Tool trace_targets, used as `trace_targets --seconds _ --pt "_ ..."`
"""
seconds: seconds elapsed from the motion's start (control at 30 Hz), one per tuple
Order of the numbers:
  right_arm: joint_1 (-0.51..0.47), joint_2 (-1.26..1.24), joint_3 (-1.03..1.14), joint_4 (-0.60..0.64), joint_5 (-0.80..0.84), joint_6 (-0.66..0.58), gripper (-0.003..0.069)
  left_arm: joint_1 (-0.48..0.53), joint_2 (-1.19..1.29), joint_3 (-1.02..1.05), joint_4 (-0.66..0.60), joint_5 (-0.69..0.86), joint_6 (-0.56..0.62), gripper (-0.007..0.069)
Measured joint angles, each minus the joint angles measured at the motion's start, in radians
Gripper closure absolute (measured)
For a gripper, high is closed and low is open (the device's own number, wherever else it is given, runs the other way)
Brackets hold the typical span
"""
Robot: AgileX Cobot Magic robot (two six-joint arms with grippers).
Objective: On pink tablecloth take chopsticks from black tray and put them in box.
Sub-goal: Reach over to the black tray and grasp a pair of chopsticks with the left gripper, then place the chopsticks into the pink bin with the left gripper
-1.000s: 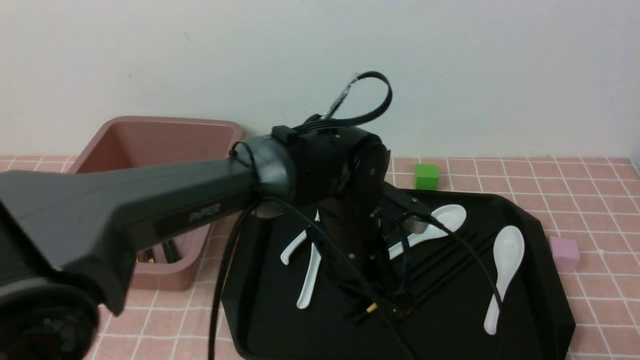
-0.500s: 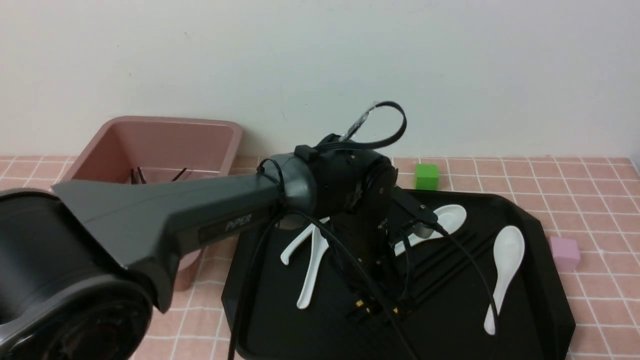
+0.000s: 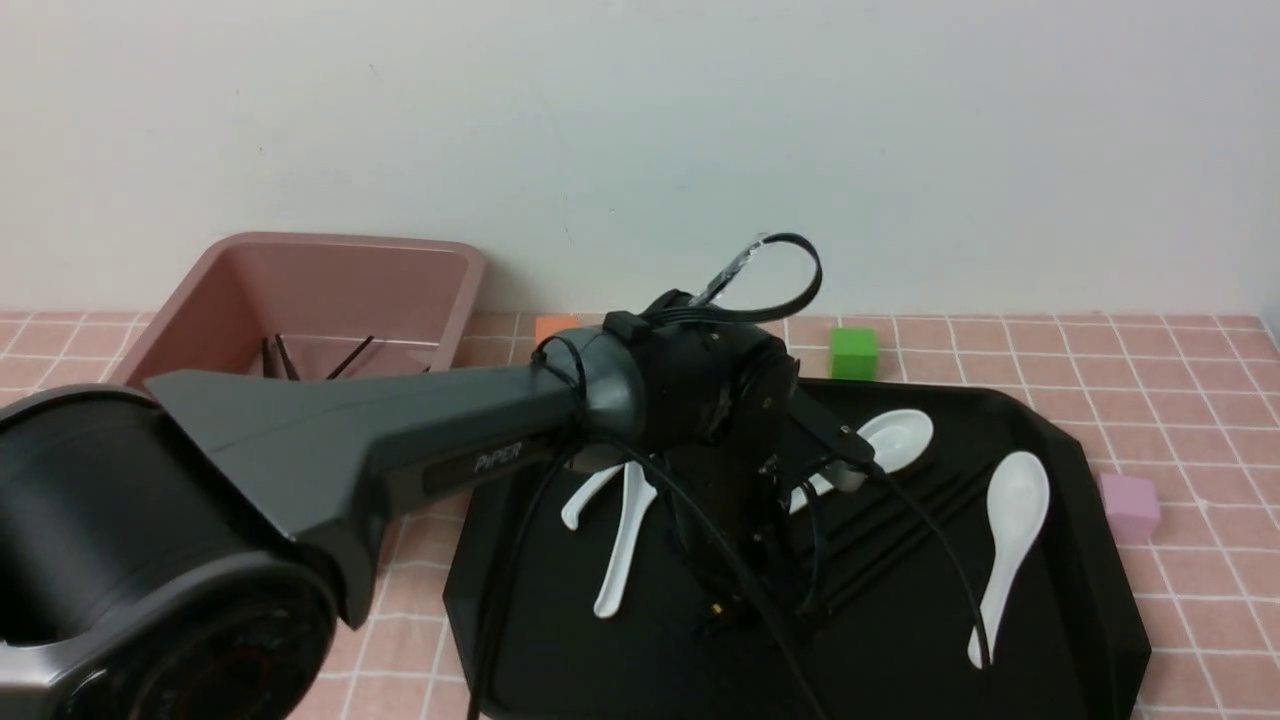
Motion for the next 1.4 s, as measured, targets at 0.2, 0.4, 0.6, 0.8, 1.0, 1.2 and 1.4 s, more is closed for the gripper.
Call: trace_targets --seconds 0.2,0.4,0.6,0.8,1.0,1.2,1.4 --pt "0.000 0.000 0.000 0.000 0.000 0.000 0.0419 0.000 0.000 -0.005 0.003 0.013 -0.009 0.0501" --pt "0.000 0.000 0.000 0.000 0.000 0.000 0.0419 0.000 -0.006 -0.023 0.007 0.040 -0.045 0.0501" --pt "0.000 0.000 0.000 0.000 0.000 0.000 0.0419 0.000 -0.156 -0.023 -0.067 0.085 -0.046 0.0501" --pt "0.000 0.000 0.000 0.000 0.000 0.000 0.0419 0.001 -0.383 -0.022 -0.057 0.134 -0.112 0.0501" --pt "0.000 0.000 0.000 0.000 0.000 0.000 0.0419 0.086 -0.580 0.125 0.108 0.152 -0.244 0.0501" --pt "0.000 0.000 0.000 0.000 0.000 0.000 0.0419 0.334 -0.677 0.377 0.196 0.112 -0.306 0.0501" --pt "0.000 0.000 0.000 0.000 0.000 0.000 0.0419 0.528 -0.651 0.467 0.199 0.018 -0.311 0.0501"
